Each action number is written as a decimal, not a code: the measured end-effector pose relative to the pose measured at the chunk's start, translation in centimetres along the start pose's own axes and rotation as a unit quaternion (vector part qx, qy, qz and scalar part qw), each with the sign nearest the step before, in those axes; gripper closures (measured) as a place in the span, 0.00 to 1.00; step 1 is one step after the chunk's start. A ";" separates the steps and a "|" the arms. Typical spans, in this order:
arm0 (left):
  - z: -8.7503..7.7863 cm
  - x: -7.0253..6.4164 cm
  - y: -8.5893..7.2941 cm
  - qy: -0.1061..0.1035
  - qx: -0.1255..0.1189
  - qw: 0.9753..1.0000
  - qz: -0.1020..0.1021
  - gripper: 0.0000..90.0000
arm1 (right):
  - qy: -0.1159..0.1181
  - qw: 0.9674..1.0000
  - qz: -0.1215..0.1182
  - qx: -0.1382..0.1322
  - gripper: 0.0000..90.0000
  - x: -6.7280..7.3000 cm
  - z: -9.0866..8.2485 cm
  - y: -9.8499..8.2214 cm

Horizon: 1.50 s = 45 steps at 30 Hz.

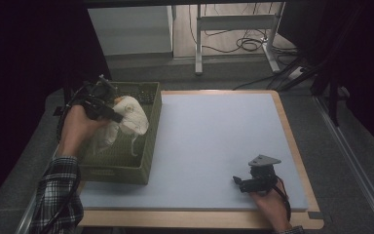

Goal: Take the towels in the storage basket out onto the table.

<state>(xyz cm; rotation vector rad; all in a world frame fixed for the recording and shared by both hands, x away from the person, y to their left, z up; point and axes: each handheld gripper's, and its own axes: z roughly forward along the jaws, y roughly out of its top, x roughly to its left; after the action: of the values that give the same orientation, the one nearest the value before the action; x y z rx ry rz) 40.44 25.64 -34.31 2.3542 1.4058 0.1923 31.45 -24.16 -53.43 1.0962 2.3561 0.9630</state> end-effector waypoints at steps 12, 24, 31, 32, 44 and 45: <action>-0.5 -3.1 2.4 -0.003 0.011 0.999 0.037 0.84 | 0.000 1.000 0.001 0.000 0.08 0.0 0.0 0.0; -0.5 -6.3 5.0 -0.007 0.026 0.997 0.073 0.84 | 0.001 1.000 0.001 0.001 0.08 0.0 0.0 0.0; 0.0 -8.3 6.6 -0.012 0.030 0.995 0.092 0.84 | 0.001 1.000 0.001 0.001 0.08 0.0 0.0 0.0; 0.0 -8.5 6.8 -0.014 0.030 0.995 0.093 0.84 | 0.001 1.000 0.001 0.001 0.08 0.0 0.0 0.0; 2.0 -12.3 9.7 -0.029 0.032 0.991 0.125 0.83 | 0.001 1.000 0.000 0.001 0.08 0.0 0.0 0.0; 2.2 -12.6 9.9 -0.032 0.034 0.991 0.129 0.83 | 0.001 1.000 0.000 0.001 0.08 0.0 0.0 0.0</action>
<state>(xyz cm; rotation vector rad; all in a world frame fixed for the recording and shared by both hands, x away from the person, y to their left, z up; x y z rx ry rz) 43.04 9.90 -31.40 2.5701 1.0912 0.1393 31.45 -24.19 -53.41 1.0962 2.3589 0.9616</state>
